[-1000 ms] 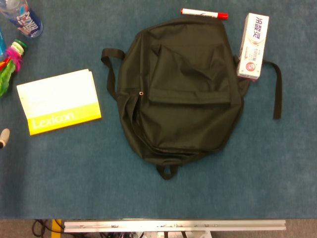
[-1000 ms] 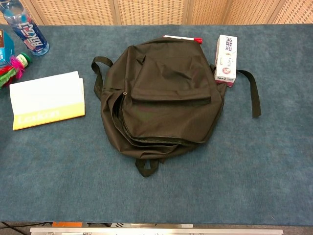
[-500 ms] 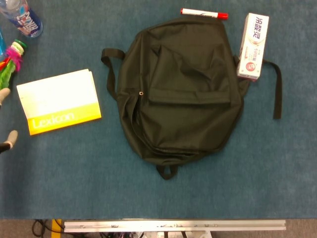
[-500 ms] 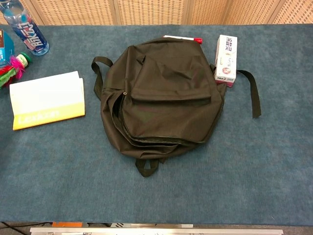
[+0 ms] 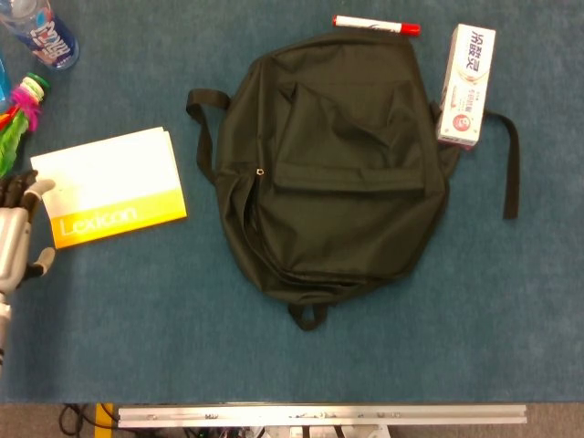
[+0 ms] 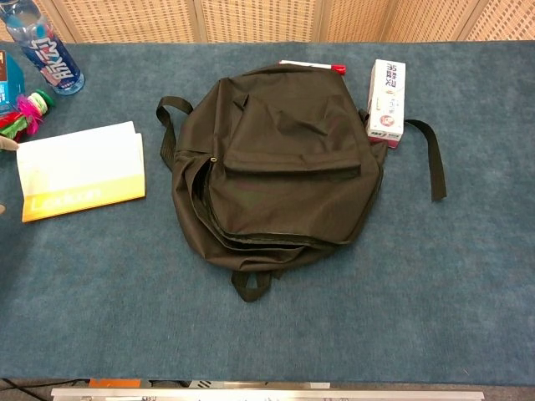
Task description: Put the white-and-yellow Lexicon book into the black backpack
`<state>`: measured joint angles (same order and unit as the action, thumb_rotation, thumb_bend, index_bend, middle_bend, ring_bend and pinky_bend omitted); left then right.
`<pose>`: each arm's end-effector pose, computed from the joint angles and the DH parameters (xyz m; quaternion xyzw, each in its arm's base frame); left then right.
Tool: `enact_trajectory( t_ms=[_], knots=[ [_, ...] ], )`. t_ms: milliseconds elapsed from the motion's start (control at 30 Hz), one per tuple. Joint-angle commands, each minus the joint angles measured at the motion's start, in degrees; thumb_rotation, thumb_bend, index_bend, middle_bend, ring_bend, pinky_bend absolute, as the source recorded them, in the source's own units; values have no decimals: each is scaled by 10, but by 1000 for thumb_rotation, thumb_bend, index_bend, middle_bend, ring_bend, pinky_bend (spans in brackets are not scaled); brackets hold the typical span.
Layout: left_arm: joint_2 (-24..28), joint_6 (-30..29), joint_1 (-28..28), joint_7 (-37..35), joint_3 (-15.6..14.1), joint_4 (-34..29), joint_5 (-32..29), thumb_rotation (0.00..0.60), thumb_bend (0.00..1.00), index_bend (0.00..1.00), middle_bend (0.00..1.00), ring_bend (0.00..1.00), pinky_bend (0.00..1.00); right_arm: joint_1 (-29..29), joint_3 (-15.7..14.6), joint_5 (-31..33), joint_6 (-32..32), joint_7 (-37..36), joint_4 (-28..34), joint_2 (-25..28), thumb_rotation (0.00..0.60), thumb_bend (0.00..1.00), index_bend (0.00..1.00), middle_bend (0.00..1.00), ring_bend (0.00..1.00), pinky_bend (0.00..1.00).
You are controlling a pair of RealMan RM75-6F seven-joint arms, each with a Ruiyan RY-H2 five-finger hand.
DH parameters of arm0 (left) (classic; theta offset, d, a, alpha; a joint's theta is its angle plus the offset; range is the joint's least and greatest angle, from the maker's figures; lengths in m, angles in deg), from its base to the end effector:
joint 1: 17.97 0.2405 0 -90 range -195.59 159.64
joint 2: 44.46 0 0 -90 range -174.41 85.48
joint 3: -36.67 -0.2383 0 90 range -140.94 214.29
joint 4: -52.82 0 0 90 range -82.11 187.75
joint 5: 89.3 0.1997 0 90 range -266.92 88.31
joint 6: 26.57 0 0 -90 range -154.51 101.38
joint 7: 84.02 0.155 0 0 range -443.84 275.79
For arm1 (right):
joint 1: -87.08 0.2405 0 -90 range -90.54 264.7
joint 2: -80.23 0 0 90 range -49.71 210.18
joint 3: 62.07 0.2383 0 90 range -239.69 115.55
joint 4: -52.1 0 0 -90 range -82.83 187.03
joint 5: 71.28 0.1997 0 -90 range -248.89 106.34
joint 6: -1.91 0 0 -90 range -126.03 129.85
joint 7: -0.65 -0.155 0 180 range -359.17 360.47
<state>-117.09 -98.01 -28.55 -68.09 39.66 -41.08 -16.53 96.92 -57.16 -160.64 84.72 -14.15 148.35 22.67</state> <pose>-0.2918 0.2104 0.0869 -0.6298 -0.4502 -0.2802 0.5676 -0.2582 -0.2192 0.1843 0.5898 -0.4122 0.4796 0.5023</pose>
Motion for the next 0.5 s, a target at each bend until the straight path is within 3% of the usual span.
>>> enact_trajectory(
  t_ms=[33, 500],
  knots=[
    [-17, 15, -11, 11, 1, 17, -12, 600, 215, 185, 123, 110, 102, -1, -1, -2, 0, -2, -2, -1, 600, 77, 310, 314, 189, 233],
    [-102, 20, -24, 7, 3, 84, -24, 600, 213, 184, 147, 149, 102, -5, -8, -1, 1, -11, -13, -5, 600, 78, 310, 314, 189, 233]
  ],
)
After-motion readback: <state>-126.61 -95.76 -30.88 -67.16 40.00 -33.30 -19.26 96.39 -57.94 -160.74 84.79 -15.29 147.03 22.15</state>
